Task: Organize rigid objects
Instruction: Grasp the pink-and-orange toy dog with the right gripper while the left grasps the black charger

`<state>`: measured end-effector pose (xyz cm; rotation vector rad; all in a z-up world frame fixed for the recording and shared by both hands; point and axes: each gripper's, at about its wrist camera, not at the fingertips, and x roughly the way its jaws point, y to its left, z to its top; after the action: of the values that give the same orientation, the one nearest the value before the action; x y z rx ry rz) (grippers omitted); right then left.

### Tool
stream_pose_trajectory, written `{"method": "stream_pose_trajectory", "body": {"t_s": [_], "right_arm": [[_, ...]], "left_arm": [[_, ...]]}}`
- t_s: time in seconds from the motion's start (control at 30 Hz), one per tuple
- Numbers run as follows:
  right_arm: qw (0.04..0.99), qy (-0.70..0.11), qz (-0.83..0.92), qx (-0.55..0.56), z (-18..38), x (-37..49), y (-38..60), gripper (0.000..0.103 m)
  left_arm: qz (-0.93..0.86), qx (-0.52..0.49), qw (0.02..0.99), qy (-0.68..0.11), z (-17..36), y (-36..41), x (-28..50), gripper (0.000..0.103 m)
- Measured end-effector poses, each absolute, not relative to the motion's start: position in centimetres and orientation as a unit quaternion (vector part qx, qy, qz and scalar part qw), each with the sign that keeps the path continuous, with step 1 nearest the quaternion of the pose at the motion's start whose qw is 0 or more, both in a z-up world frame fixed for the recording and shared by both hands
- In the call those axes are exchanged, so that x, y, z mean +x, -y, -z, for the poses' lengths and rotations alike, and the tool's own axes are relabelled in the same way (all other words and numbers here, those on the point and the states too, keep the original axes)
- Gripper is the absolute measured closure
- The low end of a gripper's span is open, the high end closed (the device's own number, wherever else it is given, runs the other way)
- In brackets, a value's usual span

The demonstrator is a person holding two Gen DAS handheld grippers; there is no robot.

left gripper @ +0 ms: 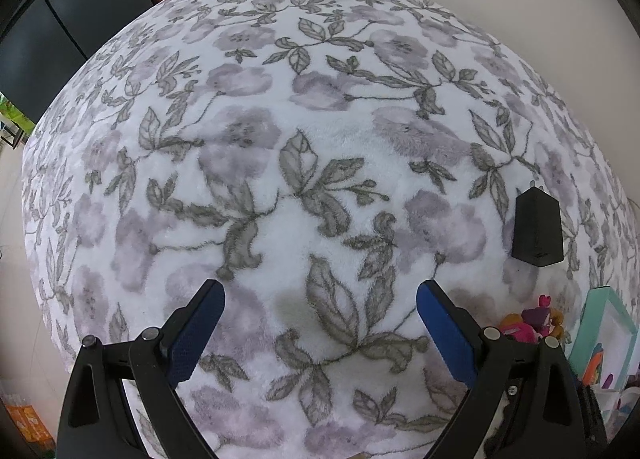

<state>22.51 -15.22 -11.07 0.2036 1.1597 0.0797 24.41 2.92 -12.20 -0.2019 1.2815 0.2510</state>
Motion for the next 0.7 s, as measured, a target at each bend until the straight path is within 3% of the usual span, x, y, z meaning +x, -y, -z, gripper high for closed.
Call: {"method": "stream_pose_trajectory", "body": {"t_s": [0.37, 0.5, 0.7], "right_arm": [[0.846, -0.528, -0.03, 0.072, 12.0, 22.5, 14.5, 0.028], [0.848, -0.523, -0.031, 0.082, 11.8, 22.3, 15.0, 0.037], [0.851, -0.518, -0.037, 0.081, 11.8, 22.3, 15.4, 0.037]], "left_arm": [[-0.106, -0.089, 0.785, -0.604, 12.8, -2.5, 24.5, 0.006], [-0.101, -0.091, 0.785, -0.605, 13.1, -2.4, 24.4, 0.006], [-0.083, -0.078, 0.79, -0.602, 13.5, 0.0, 24.9, 0.006]]}}
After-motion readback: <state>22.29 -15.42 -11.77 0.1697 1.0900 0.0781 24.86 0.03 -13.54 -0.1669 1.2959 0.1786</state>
